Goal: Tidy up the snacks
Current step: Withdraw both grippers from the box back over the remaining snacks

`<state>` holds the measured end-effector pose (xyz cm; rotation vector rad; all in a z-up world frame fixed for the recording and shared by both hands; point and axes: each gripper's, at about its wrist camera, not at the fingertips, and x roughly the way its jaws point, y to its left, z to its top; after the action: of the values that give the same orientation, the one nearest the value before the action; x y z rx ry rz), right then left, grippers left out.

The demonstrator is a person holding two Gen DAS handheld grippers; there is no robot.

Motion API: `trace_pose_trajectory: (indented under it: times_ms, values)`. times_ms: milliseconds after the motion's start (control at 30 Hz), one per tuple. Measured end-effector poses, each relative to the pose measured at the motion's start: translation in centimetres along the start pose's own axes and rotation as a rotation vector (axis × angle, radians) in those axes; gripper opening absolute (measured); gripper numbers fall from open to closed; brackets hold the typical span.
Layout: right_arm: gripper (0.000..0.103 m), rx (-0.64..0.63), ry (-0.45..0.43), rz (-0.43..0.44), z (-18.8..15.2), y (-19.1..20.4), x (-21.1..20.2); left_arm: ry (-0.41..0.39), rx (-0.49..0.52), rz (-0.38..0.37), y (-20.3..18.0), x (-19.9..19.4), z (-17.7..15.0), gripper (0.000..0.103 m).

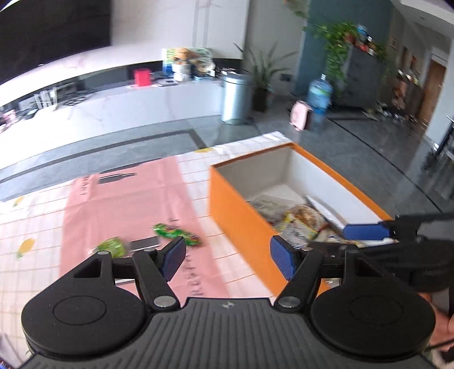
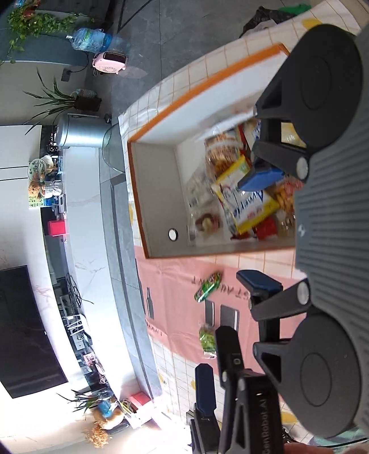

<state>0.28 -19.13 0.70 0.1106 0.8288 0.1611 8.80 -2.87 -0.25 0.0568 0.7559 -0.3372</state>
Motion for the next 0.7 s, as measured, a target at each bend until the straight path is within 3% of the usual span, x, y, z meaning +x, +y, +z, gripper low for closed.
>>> trace_pose_trajectory:
  times_ms: [167, 300, 500, 700]
  values:
    - [0.059, 0.010, -0.040, 0.025, -2.2, 3.3, 0.6, -0.023, -0.088, 0.044, 3.2, -0.8, -1.9, 0.080]
    - [0.059, 0.003, -0.013, 0.063, -3.4, 5.8, 2.4, -0.009, -0.144, 0.037, 5.9, -1.0, -3.4, 0.080]
    - [0.059, -0.039, 0.021, 0.055, -2.8, 8.5, 5.4, 0.014, -0.175, 0.060, 9.4, -0.5, -3.2, 0.080]
    - [0.059, -0.085, 0.049, 0.059, -2.1, 10.3, 8.7, 0.048, -0.223, 0.021, 12.3, 2.2, -3.9, 0.080]
